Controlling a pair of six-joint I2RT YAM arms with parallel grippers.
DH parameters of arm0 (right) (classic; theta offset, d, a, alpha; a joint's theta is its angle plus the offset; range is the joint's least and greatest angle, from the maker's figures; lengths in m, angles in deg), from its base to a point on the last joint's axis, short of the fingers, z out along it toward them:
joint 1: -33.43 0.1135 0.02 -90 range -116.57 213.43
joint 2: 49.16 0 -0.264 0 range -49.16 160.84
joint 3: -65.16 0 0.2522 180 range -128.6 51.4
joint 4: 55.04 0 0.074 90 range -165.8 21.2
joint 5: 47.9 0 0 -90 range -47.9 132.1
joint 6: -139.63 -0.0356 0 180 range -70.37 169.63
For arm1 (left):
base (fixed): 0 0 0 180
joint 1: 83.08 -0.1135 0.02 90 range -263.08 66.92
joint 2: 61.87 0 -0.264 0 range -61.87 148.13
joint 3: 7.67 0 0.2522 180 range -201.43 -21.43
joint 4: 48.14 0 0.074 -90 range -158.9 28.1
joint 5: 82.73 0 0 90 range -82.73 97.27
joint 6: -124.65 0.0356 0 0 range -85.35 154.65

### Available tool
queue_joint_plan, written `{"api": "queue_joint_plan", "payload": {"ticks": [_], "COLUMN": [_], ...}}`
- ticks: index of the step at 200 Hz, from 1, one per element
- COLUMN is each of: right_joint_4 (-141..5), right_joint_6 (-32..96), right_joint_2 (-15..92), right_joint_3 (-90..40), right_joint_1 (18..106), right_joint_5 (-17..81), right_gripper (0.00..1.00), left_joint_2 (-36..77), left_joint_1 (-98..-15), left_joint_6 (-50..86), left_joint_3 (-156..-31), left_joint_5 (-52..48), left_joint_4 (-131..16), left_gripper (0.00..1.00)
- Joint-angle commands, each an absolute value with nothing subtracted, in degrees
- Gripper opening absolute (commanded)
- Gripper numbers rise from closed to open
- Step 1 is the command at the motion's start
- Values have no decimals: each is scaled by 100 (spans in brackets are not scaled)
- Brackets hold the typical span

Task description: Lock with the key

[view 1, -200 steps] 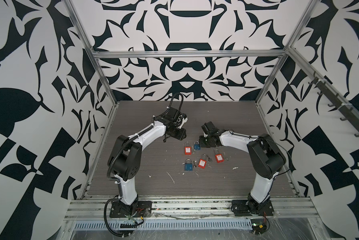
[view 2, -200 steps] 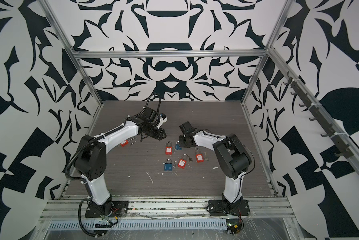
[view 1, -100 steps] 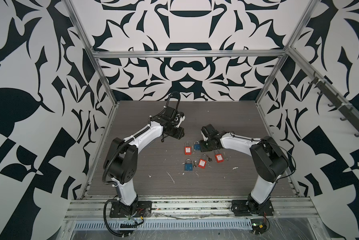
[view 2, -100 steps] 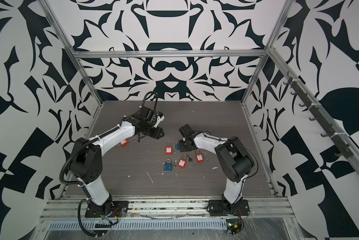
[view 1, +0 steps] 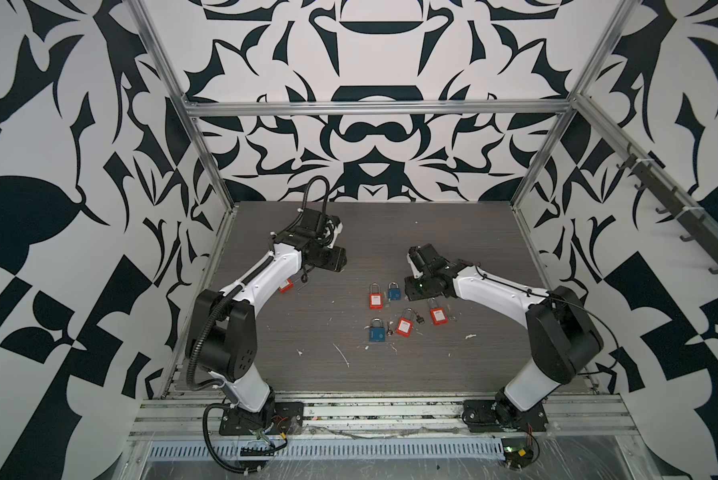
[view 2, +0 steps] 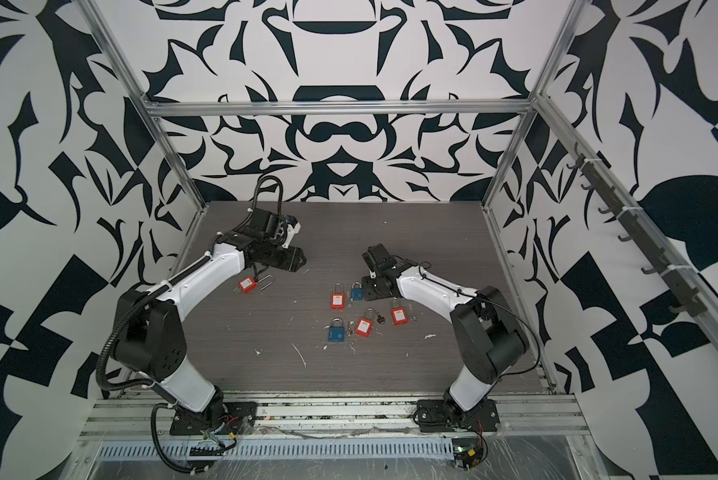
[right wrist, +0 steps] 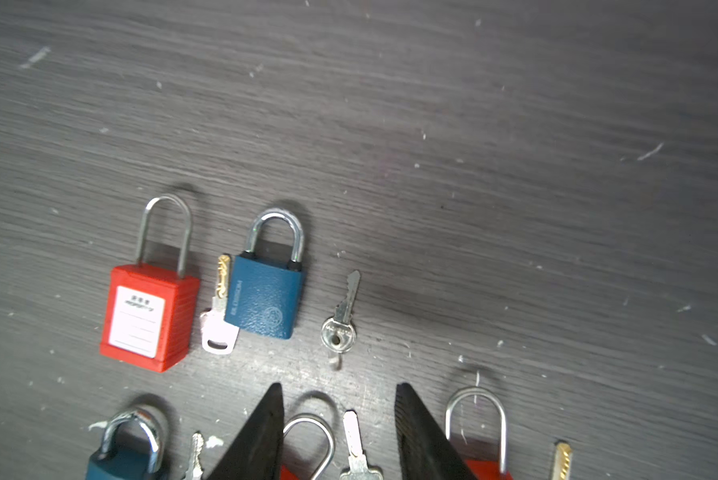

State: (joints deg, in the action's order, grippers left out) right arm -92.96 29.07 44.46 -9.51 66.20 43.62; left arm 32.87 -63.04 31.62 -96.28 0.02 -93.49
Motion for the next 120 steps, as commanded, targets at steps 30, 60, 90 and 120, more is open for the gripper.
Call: {"api": "queue_joint_plan", "payload": {"ticks": [30,60,90,120], "right_joint_4": [-9478,-9673,-9593,-9519], "right_joint_6": [3146,3102,2990,2869], "right_joint_2": [3883,3754,3631,3639], "right_joint_3": [-1083,-1008,-773,-635], "right_joint_1": [6647,6646,6643,6645], "right_joint_5": [4659,4829,4833,4721], "right_gripper": [61,62,62,61], "left_joint_2": [3380,3670,4068,4355], "left_joint_1": [-7669,-8320,-8752,-8766], "left_joint_6": [3017,3013,3078,3219], "left_joint_3": [-9526,-9473,-9519,-9455], "left_joint_5": [-30,-20,-236,-482], "left_joint_4": [-9866,-9788,-9720,-9604], "left_gripper": [70,73,80,97]}}
